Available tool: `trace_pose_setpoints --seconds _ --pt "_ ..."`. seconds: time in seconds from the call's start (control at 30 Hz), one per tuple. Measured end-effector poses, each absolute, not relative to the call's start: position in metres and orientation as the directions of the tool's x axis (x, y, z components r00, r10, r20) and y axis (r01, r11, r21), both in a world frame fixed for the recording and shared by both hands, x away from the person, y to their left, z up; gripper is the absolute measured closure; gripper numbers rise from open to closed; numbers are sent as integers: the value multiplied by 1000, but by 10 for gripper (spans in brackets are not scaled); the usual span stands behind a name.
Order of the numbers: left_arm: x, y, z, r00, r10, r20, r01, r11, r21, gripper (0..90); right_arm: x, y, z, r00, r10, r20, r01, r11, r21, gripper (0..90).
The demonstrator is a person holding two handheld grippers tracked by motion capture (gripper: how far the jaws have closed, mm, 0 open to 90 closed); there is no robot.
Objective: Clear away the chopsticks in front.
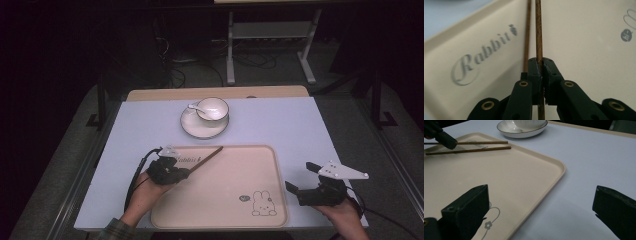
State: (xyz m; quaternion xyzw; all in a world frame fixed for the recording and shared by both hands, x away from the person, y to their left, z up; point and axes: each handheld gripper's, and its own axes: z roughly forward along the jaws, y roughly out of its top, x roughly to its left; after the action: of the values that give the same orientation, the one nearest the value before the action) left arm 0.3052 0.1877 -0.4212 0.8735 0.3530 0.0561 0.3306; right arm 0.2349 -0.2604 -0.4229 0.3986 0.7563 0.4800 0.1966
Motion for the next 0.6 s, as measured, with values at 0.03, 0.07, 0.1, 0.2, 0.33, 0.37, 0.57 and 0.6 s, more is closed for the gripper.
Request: trace_pose_setpoints --seconds 0.03,0.07,0.1,0.2,0.33,0.37,0.57,0.6 --pt "306 185 -424 746 653 -133 581 -540 608 843 235 -260 -423 -605 792 85 415 221 883 2" --pt "306 185 -424 746 653 -133 581 -540 608 843 235 -260 -423 -605 792 86 415 221 883 2" --pt "307 182 -428 748 650 -132 584 -552 595 843 235 -260 -423 -605 792 86 415 221 883 2" --pt "306 180 -431 750 650 -122 583 -563 586 843 235 -260 -423 -606 791 85 414 222 883 2" --pt "306 181 -433 749 652 -122 586 -566 580 840 235 -260 -423 -605 791 86 414 221 883 2" --pt "306 181 -433 748 652 -124 588 -564 580 840 235 -260 -423 -606 791 85 414 222 883 2" --pt "306 180 -432 747 655 -115 584 -565 583 792 235 -261 -423 -606 791 84 413 222 883 2" --pt "306 180 -431 747 654 -118 583 -560 588 792 235 -261 -423 -605 792 84 413 222 883 2"
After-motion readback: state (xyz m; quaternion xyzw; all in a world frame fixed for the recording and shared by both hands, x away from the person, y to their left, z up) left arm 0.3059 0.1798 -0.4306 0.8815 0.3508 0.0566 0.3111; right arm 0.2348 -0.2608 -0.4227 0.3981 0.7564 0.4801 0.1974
